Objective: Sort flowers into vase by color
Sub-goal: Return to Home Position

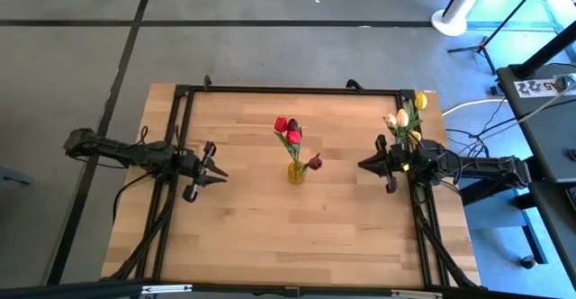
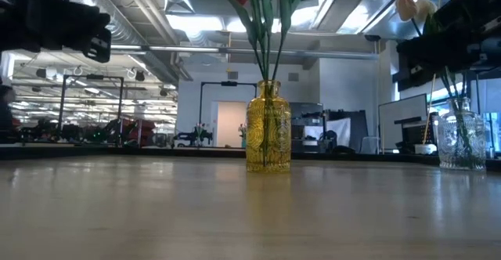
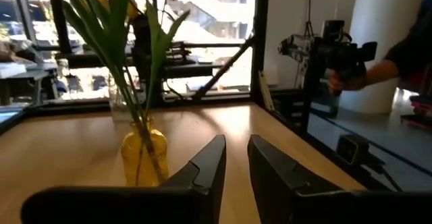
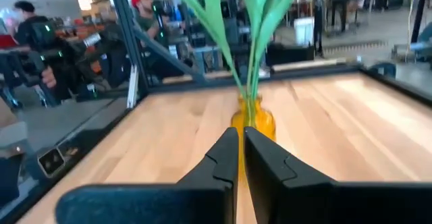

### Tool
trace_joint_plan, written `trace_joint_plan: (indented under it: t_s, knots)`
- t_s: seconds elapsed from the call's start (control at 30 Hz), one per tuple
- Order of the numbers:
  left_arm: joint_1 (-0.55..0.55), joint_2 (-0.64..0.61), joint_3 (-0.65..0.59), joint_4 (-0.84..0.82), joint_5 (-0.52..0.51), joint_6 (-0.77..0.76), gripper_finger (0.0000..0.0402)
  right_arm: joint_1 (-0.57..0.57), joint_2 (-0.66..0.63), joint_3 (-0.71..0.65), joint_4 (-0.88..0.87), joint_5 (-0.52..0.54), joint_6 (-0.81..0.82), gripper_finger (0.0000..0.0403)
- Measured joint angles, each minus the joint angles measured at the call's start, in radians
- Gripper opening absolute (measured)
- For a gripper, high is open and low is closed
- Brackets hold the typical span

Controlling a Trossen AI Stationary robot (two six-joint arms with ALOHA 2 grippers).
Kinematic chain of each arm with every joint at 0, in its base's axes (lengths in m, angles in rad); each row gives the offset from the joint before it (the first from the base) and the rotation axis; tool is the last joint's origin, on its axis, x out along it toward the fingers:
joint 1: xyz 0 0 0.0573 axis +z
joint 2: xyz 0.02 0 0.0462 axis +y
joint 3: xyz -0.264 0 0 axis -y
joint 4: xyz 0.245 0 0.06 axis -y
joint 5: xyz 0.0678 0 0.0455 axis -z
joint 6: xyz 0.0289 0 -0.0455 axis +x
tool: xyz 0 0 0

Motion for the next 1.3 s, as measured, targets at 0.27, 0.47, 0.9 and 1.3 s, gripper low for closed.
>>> trace_joint_plan:
  t_s: [0.27,0.47,0.9,1.3]
  knots:
    - [0.072,0.0,0.0,-0.05,0.097,0.016,0.0062,0.0,0.0,0.0,-0.109,0.004,0.019,0.0026]
    - [0.073,0.0,0.001,-0.206,0.038,0.011,0.0062,0.0,0.0,-0.001,-0.111,0.01,0.012,0.0026]
    - [0.027,0.009,0.003,-0.251,-0.032,0.018,0.0062,0.0,0.0,-0.001,-0.11,0.011,0.013,0.0026]
    - [0.027,0.009,0.003,-0.252,-0.033,0.017,0.0062,0.0,0.0,-0.001,-0.11,0.011,0.015,0.0026]
